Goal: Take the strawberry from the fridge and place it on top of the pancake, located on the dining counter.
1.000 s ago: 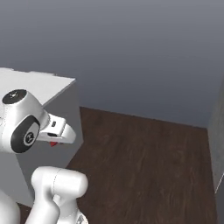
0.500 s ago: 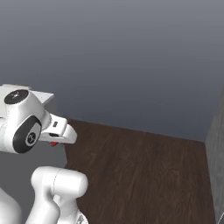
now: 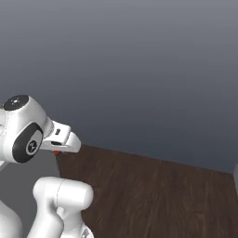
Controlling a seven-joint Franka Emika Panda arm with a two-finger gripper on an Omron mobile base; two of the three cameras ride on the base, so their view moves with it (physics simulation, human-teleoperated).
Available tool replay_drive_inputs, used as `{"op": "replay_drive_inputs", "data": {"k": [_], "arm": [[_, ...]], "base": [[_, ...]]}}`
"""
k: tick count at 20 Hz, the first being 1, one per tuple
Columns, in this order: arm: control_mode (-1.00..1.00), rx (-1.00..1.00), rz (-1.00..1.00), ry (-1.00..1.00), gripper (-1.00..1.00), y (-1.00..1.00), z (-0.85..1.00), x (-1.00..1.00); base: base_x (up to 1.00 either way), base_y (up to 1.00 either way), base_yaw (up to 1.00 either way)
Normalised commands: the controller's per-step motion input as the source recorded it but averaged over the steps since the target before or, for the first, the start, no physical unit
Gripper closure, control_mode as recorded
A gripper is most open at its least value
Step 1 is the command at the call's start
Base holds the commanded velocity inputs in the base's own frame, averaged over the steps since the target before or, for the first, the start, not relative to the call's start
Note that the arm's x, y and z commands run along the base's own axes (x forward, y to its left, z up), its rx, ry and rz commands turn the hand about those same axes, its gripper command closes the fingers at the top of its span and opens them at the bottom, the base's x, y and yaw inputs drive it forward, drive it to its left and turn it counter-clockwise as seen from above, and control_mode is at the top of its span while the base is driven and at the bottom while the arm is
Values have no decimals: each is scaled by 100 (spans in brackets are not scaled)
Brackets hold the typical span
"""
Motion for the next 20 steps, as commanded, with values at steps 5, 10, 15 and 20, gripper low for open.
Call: {"op": "replay_drive_inputs", "data": {"k": [5, 10, 15, 20], "arm": [[100, 0, 0, 0, 100, 0, 0, 0], [100, 0, 0, 0, 100, 0, 0, 0], [100, 0, 0, 0, 100, 0, 0, 0], [100, 0, 0, 0, 100, 0, 0, 0]], "base": [[100, -5, 22], [100, -5, 31], [100, -5, 55], [100, -17, 60]]}}
